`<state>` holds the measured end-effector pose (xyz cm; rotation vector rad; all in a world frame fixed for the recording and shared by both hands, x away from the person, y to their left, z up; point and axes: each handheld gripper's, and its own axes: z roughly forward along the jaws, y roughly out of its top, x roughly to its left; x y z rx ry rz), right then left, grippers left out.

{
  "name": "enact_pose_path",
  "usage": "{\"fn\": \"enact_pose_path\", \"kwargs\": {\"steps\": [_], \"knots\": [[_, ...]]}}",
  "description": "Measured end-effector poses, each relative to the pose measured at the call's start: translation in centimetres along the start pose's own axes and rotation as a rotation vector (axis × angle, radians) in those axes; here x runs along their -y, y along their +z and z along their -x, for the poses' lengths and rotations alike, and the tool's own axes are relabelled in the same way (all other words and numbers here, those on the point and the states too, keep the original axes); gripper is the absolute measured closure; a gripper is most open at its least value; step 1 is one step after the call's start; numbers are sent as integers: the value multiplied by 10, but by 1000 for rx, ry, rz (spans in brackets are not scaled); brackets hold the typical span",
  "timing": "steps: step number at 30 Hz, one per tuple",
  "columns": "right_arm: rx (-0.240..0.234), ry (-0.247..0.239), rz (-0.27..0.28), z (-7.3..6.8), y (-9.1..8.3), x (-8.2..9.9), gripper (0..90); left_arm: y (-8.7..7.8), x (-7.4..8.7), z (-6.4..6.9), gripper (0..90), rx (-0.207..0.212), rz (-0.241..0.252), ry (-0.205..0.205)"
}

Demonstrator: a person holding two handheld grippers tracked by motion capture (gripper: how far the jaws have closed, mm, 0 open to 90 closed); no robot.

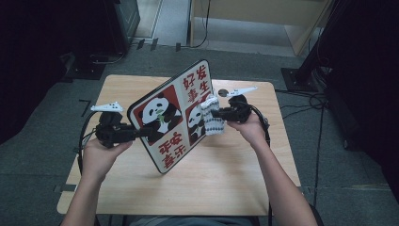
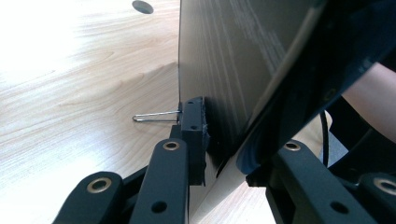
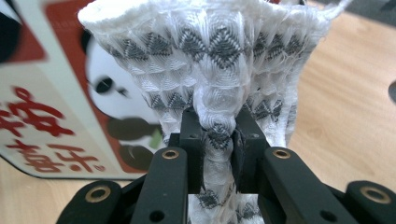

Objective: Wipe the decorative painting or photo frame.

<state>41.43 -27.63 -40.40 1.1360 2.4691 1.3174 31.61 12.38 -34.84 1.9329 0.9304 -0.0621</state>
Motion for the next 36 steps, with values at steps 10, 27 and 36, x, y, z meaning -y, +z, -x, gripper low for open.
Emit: {"fn": "enact_pose_path", "kwargs": {"steps": [10,27,36], "knots": [[-9,-54,52,-17,-22,-33,783,0,0,-1,754,6,0,-5],[-7,-192,98,-54,-44,-125,778,0,1,-3,752,16,12,-12],[2,-206,87,-63,-34,-144,776,0,1,-4,753,18,8,-6]]}}
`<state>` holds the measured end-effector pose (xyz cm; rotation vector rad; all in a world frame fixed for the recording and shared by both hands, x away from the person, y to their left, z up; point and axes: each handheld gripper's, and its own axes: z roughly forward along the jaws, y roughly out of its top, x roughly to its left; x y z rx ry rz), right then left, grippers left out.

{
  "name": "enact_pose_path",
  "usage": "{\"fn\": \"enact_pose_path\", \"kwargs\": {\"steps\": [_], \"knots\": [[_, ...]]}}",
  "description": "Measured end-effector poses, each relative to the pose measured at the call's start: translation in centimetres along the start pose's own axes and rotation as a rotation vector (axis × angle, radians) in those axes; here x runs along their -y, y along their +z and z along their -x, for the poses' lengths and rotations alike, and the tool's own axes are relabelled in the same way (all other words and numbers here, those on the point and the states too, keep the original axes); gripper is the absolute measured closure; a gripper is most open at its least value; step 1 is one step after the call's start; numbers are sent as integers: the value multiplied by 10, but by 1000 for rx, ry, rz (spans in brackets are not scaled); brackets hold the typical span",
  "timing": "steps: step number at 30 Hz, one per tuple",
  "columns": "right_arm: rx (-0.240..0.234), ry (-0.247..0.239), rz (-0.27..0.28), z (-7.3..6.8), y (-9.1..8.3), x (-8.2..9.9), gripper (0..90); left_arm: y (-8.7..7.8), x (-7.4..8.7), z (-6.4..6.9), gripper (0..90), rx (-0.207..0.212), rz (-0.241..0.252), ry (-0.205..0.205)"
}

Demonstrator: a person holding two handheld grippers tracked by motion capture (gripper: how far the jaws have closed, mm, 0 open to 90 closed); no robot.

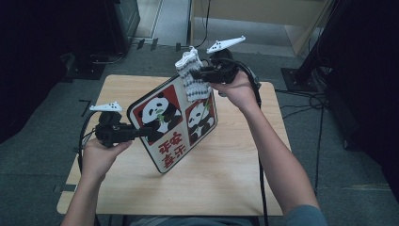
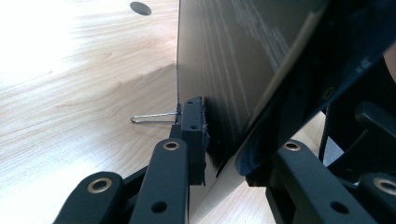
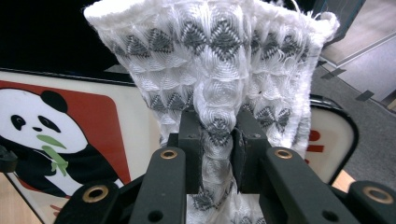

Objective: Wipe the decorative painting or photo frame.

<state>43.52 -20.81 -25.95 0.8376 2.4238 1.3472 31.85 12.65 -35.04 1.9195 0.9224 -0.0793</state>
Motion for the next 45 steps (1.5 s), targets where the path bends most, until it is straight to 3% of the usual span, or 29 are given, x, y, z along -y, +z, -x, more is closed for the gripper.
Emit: {"fn": "enact_pose_path", "kwargs": {"steps": [8,32,41,45], "knots": [[1,-12,-18,1,6,7,773,0,0,0,753,2,0,2],[-30,21,-44,6,14,34,762,0,0,0,751,5,-1,2],[-50,37,-57,7,19,51,760,0,0,-1,751,7,-2,-1],[-71,66,-46,10,21,59,761,0,0,-1,751,7,-2,0]]}}
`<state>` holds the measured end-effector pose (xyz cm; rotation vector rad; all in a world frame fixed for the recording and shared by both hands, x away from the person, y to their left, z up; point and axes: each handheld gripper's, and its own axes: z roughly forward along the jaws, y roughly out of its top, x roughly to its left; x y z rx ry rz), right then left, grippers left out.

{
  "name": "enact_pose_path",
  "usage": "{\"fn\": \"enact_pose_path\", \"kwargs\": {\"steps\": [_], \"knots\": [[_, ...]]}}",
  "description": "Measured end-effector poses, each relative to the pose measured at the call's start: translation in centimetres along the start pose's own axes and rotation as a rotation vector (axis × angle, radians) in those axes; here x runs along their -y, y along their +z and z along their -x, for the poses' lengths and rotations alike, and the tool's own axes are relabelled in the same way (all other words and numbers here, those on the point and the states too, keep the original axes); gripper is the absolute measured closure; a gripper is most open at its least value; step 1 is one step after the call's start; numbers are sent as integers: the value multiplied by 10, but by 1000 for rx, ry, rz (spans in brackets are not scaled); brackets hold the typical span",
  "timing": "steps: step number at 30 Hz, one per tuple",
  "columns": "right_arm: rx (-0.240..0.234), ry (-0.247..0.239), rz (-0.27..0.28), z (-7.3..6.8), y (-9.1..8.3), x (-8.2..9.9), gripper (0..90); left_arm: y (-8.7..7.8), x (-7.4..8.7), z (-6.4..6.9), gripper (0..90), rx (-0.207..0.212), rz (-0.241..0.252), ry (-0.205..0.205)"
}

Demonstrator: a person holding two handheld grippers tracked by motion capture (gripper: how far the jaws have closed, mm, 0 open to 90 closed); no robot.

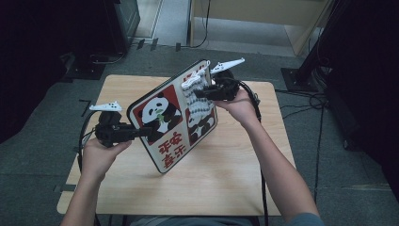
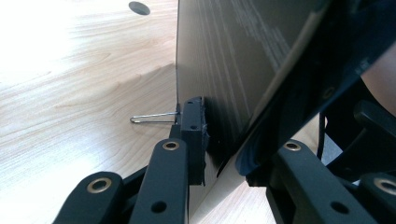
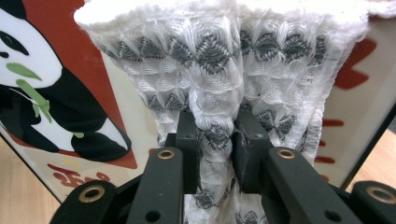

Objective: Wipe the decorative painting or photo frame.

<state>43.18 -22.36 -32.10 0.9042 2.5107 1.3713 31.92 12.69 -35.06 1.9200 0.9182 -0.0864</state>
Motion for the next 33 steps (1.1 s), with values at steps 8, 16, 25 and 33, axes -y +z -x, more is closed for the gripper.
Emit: {"fn": "enact_pose_path", "kwargs": {"steps": [8,16,25,33], "knots": [[0,-4,12,1,2,8,761,0,0,0,752,1,1,3],[-4,-9,32,2,4,18,759,0,0,0,751,1,1,4],[-13,-2,36,6,7,29,757,0,0,1,749,1,-6,6],[-13,2,48,7,9,37,757,0,-1,0,750,4,-5,1]]}}
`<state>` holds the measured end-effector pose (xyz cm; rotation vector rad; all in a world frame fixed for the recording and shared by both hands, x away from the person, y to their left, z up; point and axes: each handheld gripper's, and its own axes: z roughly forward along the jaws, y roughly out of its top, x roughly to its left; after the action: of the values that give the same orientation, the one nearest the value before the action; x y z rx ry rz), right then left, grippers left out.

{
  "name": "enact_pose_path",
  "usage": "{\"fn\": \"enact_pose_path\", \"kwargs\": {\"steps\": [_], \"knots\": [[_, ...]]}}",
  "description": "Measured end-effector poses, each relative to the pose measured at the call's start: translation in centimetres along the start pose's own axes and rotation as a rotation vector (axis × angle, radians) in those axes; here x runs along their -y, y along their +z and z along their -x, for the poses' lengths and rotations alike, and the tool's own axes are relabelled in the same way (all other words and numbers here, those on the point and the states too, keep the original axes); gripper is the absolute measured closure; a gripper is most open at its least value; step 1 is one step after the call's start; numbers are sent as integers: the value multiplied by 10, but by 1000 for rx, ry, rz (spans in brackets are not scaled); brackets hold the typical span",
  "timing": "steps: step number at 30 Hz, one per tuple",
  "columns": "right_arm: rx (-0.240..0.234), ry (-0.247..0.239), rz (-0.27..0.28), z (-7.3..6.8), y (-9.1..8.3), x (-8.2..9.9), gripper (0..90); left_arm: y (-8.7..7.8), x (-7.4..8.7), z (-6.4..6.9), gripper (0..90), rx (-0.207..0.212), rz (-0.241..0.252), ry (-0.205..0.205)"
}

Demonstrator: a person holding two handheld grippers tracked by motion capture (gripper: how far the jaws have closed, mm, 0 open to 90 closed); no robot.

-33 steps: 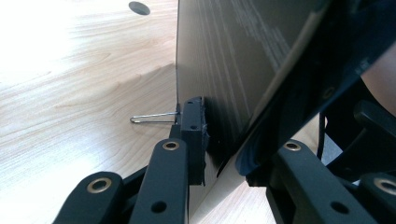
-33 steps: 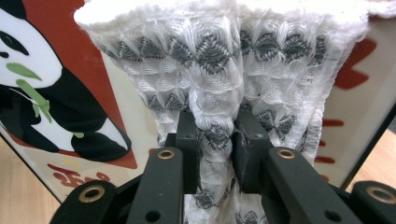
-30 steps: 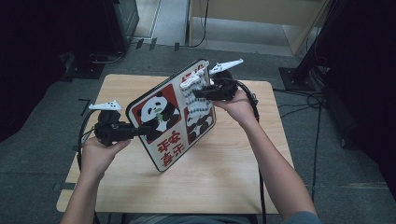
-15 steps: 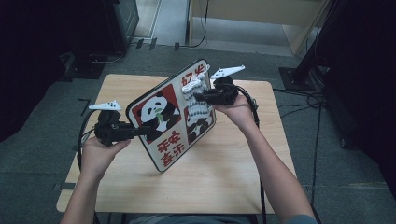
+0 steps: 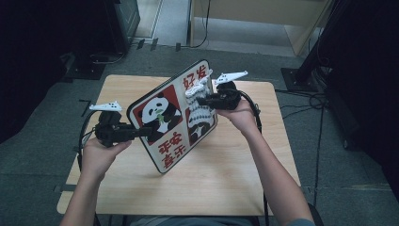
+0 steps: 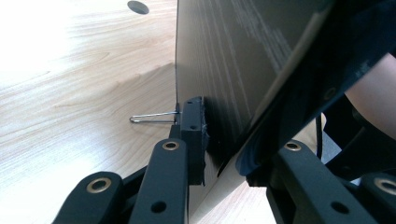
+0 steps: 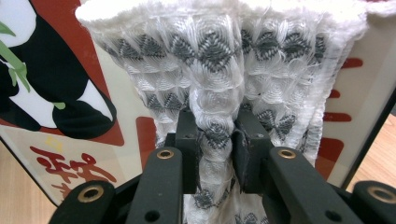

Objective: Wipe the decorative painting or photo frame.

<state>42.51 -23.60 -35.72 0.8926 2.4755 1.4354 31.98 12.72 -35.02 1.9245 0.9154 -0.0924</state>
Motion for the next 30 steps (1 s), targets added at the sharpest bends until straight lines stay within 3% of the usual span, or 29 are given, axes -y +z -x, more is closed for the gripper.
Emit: {"fn": "enact_pose_path", "kwargs": {"steps": [15,25,30], "knots": [[-9,15,-16,2,5,15,753,0,1,0,748,2,5,-1],[4,-8,-25,3,9,24,744,0,1,0,747,3,3,4],[3,17,-37,4,11,31,749,0,1,0,746,6,9,-1]]}}
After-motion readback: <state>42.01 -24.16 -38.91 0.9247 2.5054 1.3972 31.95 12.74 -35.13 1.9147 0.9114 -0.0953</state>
